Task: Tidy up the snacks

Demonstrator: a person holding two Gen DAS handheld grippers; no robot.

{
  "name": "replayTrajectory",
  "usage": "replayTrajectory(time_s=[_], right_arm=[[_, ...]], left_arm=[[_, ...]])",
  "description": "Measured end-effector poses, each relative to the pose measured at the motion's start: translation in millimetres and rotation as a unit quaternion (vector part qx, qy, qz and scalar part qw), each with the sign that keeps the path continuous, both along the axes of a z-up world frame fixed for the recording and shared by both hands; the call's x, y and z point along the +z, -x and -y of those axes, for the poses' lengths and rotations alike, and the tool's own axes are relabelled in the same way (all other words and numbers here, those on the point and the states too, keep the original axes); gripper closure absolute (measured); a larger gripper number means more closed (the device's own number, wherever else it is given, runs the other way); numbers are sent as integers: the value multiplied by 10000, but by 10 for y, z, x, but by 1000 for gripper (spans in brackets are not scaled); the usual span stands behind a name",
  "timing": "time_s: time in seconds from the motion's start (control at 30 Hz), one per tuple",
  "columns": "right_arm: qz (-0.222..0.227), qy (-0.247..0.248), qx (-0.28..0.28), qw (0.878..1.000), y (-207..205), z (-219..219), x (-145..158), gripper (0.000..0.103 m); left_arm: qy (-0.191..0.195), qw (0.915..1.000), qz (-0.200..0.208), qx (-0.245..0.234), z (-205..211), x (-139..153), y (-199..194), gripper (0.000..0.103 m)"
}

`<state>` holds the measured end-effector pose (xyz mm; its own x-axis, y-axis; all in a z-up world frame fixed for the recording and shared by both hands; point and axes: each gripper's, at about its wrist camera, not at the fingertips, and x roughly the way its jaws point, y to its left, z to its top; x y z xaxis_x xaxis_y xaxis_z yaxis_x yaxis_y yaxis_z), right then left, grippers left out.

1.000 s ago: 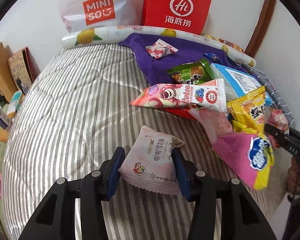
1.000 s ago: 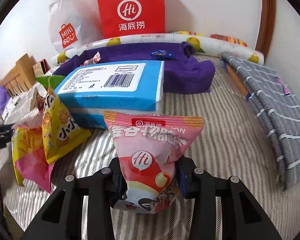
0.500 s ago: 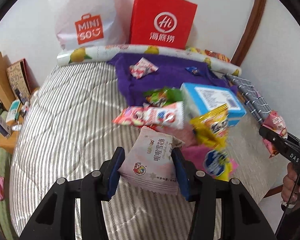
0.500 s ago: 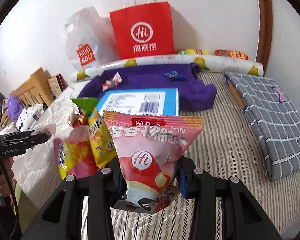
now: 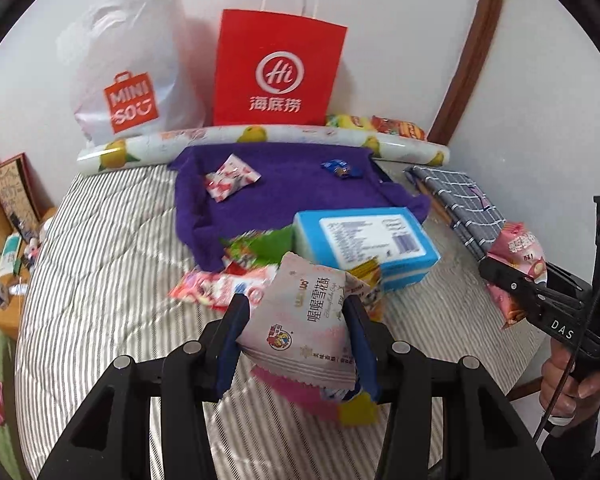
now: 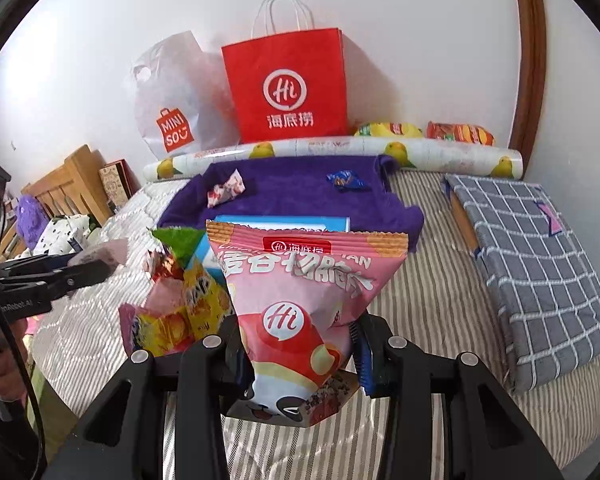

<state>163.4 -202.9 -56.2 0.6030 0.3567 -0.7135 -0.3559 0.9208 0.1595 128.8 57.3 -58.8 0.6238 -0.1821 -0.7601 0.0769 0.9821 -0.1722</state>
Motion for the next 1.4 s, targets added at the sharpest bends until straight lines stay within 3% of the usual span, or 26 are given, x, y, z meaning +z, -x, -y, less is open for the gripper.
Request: replayTrajectory(time_s=[0.43,1.4], right_arm=[[18,-9,-72,10000,-431,-70,192,63],[21,-188,-359,9992,-1645,-317,227,62]], left_arm=[[-60,9998,22,-188,185,160,-482,57],[-267,9996,81,-4,-172,299,-1652,57]])
